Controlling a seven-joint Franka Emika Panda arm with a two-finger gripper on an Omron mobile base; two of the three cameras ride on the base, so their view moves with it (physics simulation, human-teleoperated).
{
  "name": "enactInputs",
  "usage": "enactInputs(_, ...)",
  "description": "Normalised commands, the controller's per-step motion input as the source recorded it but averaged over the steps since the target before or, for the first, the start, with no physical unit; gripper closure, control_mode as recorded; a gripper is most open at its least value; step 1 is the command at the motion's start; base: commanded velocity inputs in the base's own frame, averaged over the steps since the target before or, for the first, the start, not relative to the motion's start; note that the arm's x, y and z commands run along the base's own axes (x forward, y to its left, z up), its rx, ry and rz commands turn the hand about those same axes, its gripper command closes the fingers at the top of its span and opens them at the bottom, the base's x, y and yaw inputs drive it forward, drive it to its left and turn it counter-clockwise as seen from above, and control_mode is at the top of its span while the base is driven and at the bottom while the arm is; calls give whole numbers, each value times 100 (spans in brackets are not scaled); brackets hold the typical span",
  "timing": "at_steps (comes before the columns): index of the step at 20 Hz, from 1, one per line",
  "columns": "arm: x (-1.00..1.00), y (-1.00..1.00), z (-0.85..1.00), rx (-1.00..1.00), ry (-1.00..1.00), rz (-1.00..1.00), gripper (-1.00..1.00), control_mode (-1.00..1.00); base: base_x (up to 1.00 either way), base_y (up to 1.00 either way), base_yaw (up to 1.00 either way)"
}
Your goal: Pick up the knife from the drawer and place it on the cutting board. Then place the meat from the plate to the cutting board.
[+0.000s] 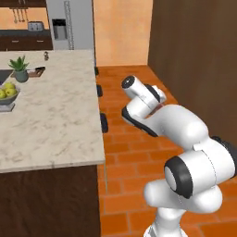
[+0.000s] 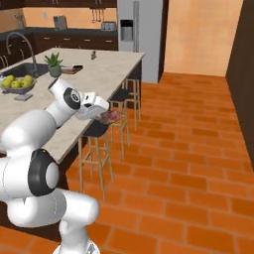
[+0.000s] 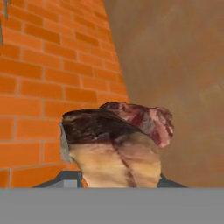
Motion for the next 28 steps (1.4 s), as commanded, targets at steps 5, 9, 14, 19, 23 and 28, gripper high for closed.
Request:
enactInputs(5,0,0,0,0,0,0,100,100,75,-100,27)
enactInputs(9,0,0,0,0,0,0,100,100,90,-87,40)
enactInputs(14,0,0,0,0,0,0,100,100,97,-80,42)
enactInputs(19,0,0,0,0,0,0,100,100,100,-71,42)
enactInputs(23,0,0,0,0,0,0,100,100,100,-67,45)
enactInputs(28,0,0,0,0,0,0,100,100,100,-69,44)
